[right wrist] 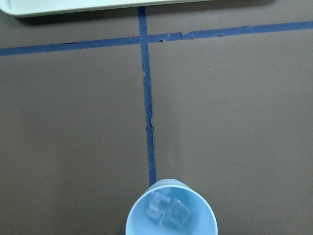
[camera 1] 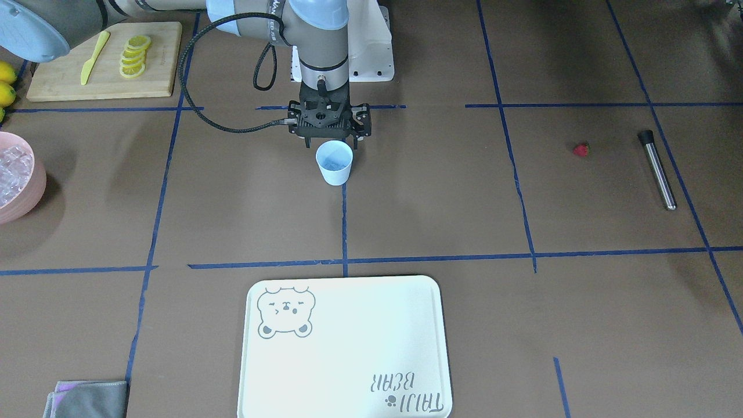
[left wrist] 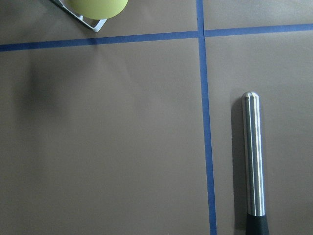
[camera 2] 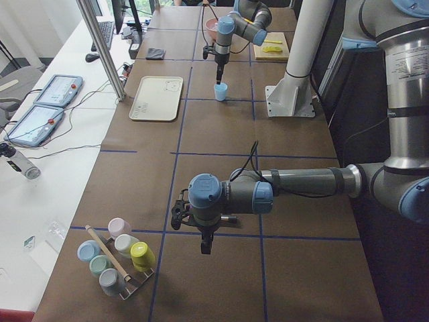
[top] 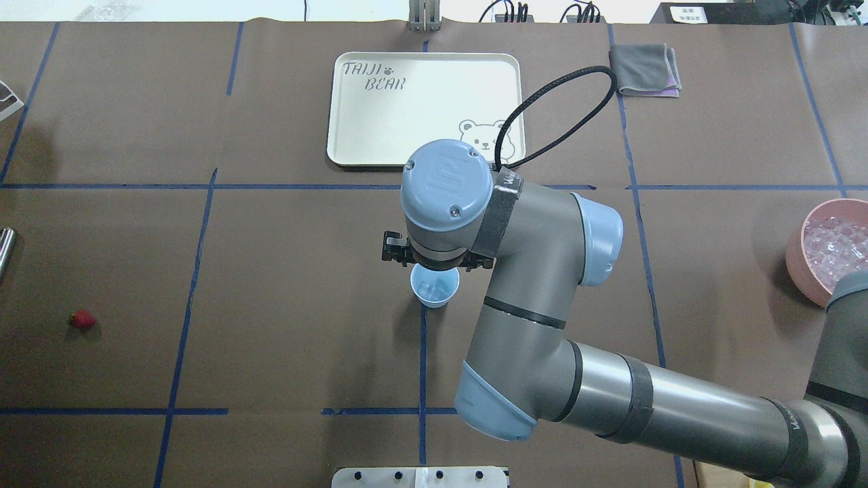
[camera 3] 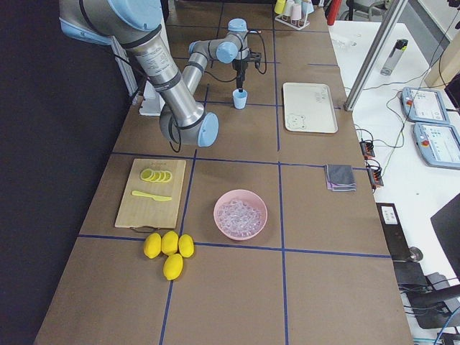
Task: Mash ice and strawberries in cup
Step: 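Open the right gripper to drop the ice cube into the cup, then move the right gripper back over the pink bowl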
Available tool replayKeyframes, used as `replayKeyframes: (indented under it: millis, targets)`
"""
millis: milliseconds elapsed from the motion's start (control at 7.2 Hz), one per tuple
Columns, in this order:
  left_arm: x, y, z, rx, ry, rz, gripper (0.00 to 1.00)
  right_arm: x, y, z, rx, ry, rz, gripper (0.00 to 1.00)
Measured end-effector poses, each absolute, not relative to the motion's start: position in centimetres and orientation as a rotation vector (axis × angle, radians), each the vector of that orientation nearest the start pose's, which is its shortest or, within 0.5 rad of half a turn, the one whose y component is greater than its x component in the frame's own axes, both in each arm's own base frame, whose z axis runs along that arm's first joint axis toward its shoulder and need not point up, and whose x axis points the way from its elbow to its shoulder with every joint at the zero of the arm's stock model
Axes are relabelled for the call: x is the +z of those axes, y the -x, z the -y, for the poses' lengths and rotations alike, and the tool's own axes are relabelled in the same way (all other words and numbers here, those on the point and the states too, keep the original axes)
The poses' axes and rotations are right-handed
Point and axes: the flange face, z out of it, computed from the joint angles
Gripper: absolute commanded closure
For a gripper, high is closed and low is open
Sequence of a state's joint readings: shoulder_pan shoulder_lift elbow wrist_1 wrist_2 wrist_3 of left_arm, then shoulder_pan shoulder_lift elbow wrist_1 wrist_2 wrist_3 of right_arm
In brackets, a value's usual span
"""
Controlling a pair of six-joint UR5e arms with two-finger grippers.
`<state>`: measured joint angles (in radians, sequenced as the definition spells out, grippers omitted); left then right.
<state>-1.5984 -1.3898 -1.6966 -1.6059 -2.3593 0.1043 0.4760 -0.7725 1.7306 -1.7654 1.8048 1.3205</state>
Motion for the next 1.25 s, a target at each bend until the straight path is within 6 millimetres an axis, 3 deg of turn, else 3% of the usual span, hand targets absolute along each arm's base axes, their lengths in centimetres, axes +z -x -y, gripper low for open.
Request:
replayKeyframes:
  millis: [139, 278, 555, 972, 1249]
  targets:
    - [67.5, 7.4, 41.1, 0.064, -0.032, -0.788, 0.0, 14.9, 52.2, 41.9, 0.114, -0.055, 0.795, 0.01]
    - [67.6, 7.4, 41.2, 0.064, -0.031, -0.788, 0.0, 17.1, 48.8, 42.9, 0.083, -0.058, 0.8, 0.01]
    - [67.6, 7.4, 41.2, 0.065, -0.032, -0.788, 0.0, 23.4, 40.7, 44.0, -0.014, -0.086, 0.777, 0.0]
    - [67.6, 7.4, 41.2, 0.065, -0.033, -0.788, 0.0, 33.9, 25.3, 46.5, -0.154, -0.082, 0.748, 0.0]
    - [67.5, 7.4, 41.2, 0.067, -0.036, -0.788, 0.0, 40.5, 15.8, 46.9, -0.25, -0.088, 0.75, 0.0]
